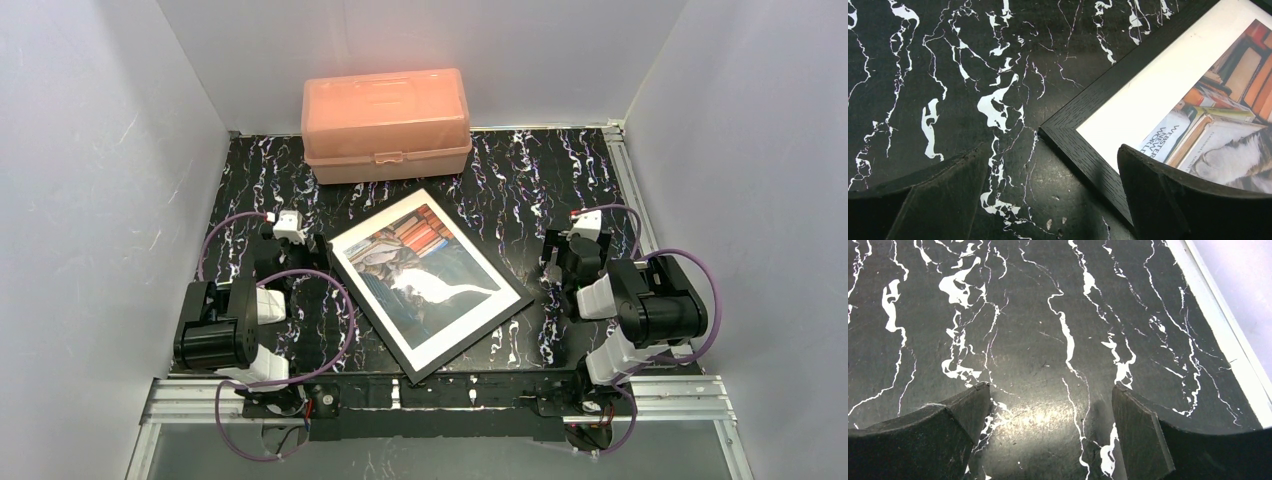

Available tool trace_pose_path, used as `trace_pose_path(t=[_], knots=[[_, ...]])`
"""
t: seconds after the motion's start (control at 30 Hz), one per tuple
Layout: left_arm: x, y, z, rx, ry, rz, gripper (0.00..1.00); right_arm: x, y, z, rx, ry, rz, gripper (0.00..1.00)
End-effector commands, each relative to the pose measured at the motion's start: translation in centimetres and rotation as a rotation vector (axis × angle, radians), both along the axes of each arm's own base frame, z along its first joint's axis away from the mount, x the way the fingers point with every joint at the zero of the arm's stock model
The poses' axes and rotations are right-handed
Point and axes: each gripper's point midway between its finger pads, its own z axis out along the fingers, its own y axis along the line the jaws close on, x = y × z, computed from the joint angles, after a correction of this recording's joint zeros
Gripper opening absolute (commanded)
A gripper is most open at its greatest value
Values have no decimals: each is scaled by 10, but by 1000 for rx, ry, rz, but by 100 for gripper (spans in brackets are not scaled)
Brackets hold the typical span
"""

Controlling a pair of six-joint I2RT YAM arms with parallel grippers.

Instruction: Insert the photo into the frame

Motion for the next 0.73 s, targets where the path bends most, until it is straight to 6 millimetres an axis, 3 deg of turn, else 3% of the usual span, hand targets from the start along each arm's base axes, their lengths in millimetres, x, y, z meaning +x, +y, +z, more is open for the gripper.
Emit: trace_pose_path(t=[0.0, 0.7], knots=[[7, 5, 11, 9, -39, 31, 99, 11, -2, 21, 4, -74, -1, 99], [9, 5, 10, 34, -29, 48, 98, 13, -2, 22, 0, -87, 4, 99]])
